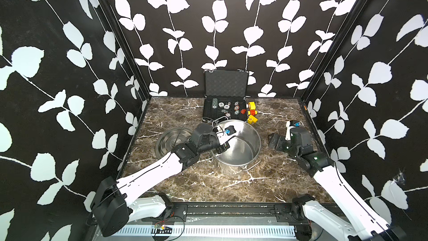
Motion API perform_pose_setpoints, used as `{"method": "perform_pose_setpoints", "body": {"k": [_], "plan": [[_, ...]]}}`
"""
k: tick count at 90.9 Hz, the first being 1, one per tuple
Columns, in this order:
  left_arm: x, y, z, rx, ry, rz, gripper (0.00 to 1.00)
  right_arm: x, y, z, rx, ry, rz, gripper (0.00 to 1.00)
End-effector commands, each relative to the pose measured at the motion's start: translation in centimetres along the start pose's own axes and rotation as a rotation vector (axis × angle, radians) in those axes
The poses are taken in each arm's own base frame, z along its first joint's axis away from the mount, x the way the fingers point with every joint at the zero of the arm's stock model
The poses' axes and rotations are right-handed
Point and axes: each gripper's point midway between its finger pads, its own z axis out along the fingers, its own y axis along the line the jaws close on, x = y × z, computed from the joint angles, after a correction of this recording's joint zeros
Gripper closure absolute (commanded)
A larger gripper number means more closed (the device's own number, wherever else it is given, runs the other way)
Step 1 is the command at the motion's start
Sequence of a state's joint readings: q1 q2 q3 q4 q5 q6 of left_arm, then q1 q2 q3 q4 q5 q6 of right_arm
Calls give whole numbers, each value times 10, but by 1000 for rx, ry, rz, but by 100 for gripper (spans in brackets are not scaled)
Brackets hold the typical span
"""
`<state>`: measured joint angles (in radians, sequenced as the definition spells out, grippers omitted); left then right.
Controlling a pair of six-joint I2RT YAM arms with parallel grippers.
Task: Stir the soup with a spoon
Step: Stir the soup in the pan with a stick, then place the spoon at the center of the board.
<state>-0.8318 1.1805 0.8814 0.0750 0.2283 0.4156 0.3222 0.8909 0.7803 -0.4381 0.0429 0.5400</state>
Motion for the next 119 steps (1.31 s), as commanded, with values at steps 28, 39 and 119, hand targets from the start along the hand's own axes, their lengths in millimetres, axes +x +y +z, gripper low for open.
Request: {"method": "perform_pose_setpoints", "body": {"k": [28, 39, 119], "plan": [[-71, -31, -32, -11, -155, 737, 100, -31, 86, -37, -391, 61, 37, 1], [-75, -52, -30, -41, -175, 985, 100, -36, 122, -50, -596, 113, 84, 1], [-52, -105, -36, -111, -247, 1435, 100, 8, 253, -73, -1129, 341, 146, 37]]}}
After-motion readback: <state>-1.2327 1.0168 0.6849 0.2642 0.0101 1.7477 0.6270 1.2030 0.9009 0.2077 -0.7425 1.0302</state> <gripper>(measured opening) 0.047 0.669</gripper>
